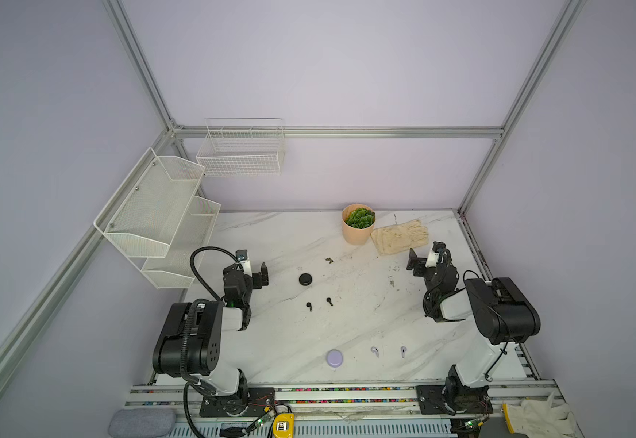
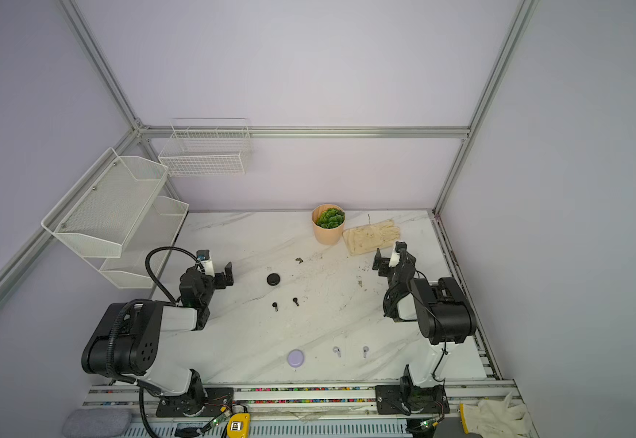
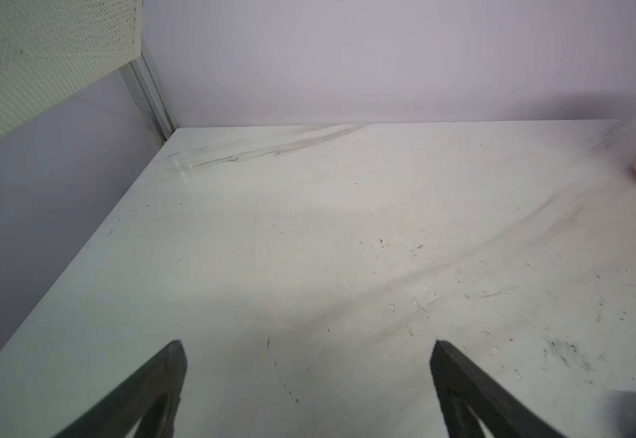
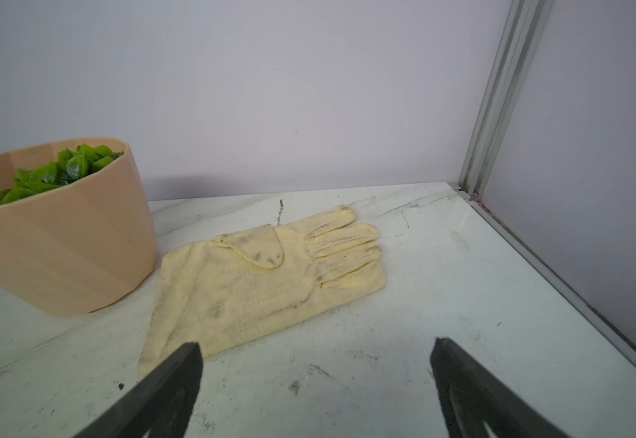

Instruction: Insert the wireless bluetooth earbuds into the charging case

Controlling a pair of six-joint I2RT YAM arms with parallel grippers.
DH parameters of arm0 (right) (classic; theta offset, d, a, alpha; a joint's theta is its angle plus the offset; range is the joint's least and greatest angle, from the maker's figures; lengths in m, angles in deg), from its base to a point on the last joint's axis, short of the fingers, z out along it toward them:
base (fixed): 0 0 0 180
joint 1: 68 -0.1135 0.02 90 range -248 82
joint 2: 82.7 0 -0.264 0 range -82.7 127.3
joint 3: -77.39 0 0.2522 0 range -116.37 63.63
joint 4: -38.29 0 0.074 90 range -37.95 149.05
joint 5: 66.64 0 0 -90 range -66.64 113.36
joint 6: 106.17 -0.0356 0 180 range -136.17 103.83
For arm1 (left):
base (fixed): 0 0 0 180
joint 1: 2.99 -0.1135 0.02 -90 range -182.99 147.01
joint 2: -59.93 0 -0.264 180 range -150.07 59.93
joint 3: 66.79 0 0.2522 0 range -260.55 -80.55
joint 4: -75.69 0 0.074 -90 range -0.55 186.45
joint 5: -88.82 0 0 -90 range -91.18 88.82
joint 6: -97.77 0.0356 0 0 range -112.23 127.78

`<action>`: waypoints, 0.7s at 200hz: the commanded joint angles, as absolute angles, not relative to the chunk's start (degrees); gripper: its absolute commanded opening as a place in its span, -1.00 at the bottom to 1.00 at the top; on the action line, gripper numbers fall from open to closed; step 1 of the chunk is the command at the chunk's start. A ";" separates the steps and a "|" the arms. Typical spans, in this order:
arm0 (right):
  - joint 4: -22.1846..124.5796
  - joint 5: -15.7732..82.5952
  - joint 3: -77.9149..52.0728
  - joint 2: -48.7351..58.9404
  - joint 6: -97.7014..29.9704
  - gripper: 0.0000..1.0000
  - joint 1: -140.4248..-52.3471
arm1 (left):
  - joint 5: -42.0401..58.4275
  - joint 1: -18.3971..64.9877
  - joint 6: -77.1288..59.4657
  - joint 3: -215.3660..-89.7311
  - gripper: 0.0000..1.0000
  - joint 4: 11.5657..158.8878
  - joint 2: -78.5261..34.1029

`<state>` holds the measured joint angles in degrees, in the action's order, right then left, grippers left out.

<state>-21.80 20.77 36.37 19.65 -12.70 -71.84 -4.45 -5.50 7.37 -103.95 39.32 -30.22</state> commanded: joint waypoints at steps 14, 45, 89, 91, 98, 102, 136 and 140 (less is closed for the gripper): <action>-23.46 20.41 36.38 19.30 -12.86 0.95 -71.69 | -4.34 -5.46 6.90 -102.41 1.00 36.00 -29.75; -24.33 19.91 36.77 19.34 -13.25 0.95 -71.68 | -4.34 -5.48 6.92 -102.36 1.00 35.99 -29.81; -23.53 18.48 36.32 19.35 -13.48 0.95 -71.69 | -4.34 -5.46 6.89 -102.35 1.00 36.03 -29.76; -23.47 18.38 36.33 19.35 -13.52 0.95 -71.67 | -4.34 -5.46 6.90 -102.35 1.00 36.01 -29.79; -23.54 18.35 36.34 19.37 -13.46 0.95 -71.69 | -4.34 -5.50 6.96 -102.36 1.00 36.01 -29.74; -23.46 18.35 36.34 19.37 -13.48 0.95 -71.69 | -4.34 -5.46 6.90 -102.40 1.00 36.01 -29.80; -23.03 17.71 36.06 18.72 -13.60 0.95 -71.69 | -4.45 -5.46 6.94 -102.27 1.00 36.01 -29.63; -21.14 17.11 35.34 18.01 -13.69 0.95 -71.77 | -5.35 -5.34 6.87 -102.26 1.00 35.62 -29.50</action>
